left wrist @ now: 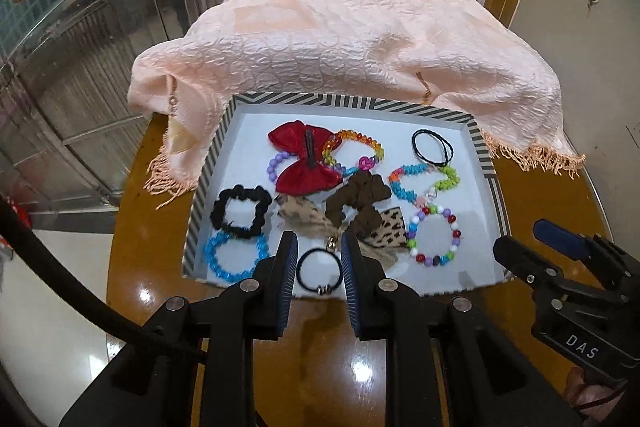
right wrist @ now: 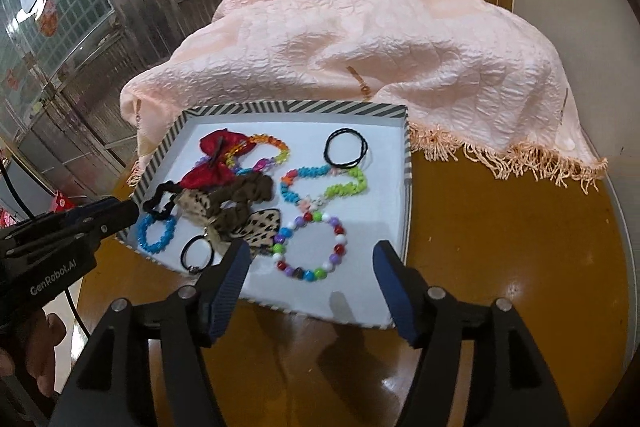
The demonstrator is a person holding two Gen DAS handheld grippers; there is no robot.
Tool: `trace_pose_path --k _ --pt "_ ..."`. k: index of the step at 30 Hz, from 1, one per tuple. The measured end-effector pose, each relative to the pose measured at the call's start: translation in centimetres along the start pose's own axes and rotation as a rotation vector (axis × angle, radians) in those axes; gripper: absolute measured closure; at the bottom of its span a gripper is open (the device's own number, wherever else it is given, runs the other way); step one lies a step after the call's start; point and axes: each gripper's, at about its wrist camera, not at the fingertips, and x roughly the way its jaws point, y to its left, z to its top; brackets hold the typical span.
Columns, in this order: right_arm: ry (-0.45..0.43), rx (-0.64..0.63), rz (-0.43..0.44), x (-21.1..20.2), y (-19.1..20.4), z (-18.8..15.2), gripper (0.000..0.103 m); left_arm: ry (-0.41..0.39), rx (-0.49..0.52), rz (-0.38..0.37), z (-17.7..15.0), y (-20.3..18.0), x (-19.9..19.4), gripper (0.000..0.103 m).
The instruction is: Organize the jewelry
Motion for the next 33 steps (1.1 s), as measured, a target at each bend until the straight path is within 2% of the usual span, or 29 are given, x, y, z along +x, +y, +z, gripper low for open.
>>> trace_pose_path --k 10,33 --pt "-0.001 -0.021 0.003 -1.2 1.9 -1.2 0.035 -0.015 0.005 0.020 -1.4 0.7 -1.6 0.087" --pt "0.006 -0.033 0.005 -1.5 2.5 -1.6 0.035 -0.015 0.003 0.026 -2.1 0.5 -2.0 0.087"
